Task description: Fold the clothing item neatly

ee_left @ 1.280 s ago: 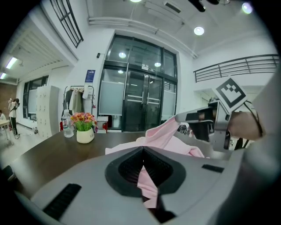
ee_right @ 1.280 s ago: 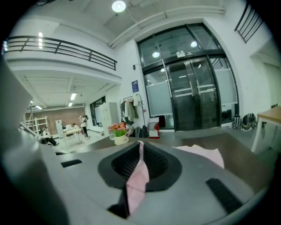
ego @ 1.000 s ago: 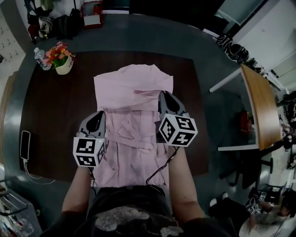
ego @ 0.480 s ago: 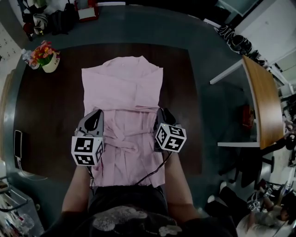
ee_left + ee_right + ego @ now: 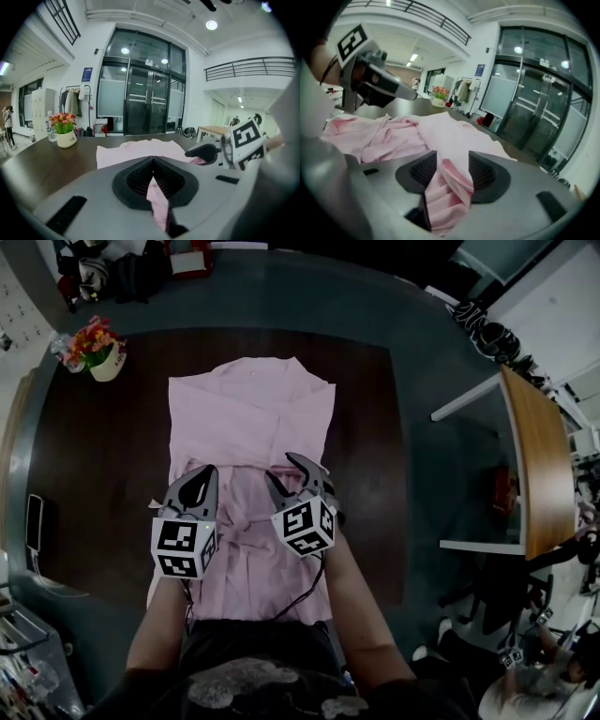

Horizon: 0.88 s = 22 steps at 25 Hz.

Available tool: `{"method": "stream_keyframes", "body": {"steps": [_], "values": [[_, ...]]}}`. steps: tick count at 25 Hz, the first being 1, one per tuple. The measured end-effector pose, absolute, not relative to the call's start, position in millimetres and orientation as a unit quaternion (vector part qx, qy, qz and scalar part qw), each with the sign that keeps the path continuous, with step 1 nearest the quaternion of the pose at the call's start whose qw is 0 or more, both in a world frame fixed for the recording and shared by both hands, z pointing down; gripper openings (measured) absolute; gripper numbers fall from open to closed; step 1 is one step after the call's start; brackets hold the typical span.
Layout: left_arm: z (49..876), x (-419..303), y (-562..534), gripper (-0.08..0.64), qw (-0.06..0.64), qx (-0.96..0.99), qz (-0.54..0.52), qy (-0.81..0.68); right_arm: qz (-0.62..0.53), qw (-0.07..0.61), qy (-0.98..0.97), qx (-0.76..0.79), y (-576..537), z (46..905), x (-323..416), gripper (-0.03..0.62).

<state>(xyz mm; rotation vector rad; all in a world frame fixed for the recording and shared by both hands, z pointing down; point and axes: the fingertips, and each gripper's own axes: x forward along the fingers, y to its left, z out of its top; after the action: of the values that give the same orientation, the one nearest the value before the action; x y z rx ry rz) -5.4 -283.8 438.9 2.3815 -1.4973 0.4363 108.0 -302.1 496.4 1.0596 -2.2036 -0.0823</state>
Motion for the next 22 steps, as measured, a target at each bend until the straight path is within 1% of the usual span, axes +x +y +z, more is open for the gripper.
{"method": "stream_keyframes", "body": {"steps": [2,4,6,9,12,13,16,18,22], "values": [[439.4,-4.1,-287.0,0.009,0.147,0.826,0.152,-0.522,-0.057,0.385,-0.829,0.402,-309.4,512.3,106.8,0.181],[440.0,-4.1,-290.3,0.009,0.148,0.824,0.153,-0.526,-0.073,0.406,-0.805,0.426,-321.0,515.4,116.7,0.169],[440.8,-4.1,-292.7,0.009,0.148,0.822,0.154,-0.528,-0.075,0.391,-0.787,0.472,-335.2,504.0,134.4,0.058],[441.4,-3.5,-294.8,0.009,0.146,0.819,0.157,-0.532,-0.067,0.36,-0.759,0.538,-357.2,486.2,172.9,0.055],[441.7,-4.0,-292.7,0.009,0.145,0.814,0.16,-0.54,-0.043,0.339,-0.74,0.579,-369.6,486.2,213.7,0.057],[442.2,-5.2,-291.5,0.009,0.144,0.811,0.161,-0.544,-0.024,0.325,-0.741,0.587,-370.6,489.3,223.6,0.057],[445.9,-13.4,-284.5,0.009,0.145,0.8,0.167,-0.558,0.037,0.272,-0.743,0.611,-368.3,497.3,247.7,0.111],[447.8,-22.2,-276.9,0.009,0.147,0.79,0.169,-0.571,0.063,0.234,-0.736,0.633,-363.7,497.1,264.7,0.12],[441.0,-44.7,-257.7,0.009,0.139,0.778,0.156,-0.592,0.09,0.105,-0.733,0.666,-341.0,462.1,288.3,0.118]]}}
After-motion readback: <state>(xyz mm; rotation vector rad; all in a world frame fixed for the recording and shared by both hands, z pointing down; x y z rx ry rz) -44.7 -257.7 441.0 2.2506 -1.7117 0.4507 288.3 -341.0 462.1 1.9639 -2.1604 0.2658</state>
